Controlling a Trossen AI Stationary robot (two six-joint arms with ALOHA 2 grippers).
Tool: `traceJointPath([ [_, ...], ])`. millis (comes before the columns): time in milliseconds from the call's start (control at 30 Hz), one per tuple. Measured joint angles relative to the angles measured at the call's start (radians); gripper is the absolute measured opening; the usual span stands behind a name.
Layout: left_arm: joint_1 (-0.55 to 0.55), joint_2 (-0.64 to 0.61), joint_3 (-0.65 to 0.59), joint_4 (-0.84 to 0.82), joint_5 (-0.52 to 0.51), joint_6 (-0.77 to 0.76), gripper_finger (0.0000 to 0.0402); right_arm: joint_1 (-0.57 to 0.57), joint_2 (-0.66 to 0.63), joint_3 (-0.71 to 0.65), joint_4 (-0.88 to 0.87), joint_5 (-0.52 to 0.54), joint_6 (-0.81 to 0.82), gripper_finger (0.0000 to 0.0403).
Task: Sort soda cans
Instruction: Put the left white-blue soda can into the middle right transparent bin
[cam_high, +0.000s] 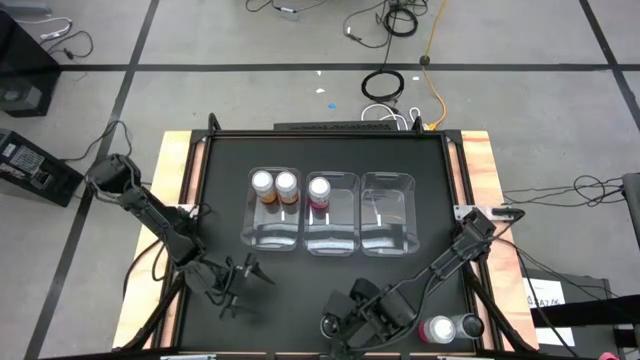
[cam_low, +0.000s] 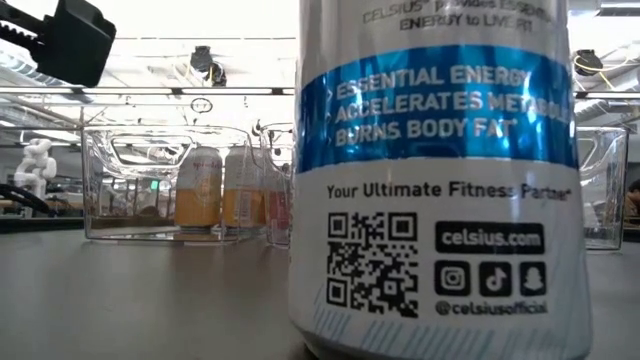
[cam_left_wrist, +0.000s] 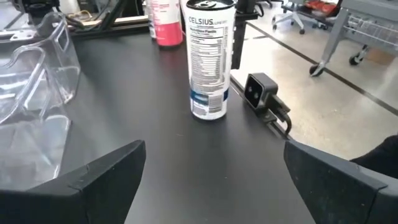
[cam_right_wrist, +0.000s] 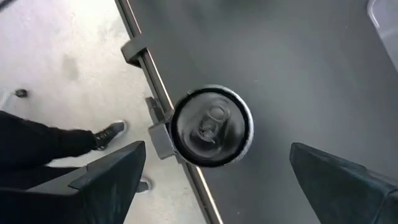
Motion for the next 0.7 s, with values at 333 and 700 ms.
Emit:
traceJointPath([
  [333,0.0,0.0,0.0,-0.007,0.0,0.0,0.039,-0.001,0.02,-0.004,-0.01,0.055,-0.095,0.039],
  [700,0.0,0.0,0.0,-0.012,0.0,-0.001,0.039,0.0,0.104,-0.006,0.029,0.042,-0.138,0.039],
])
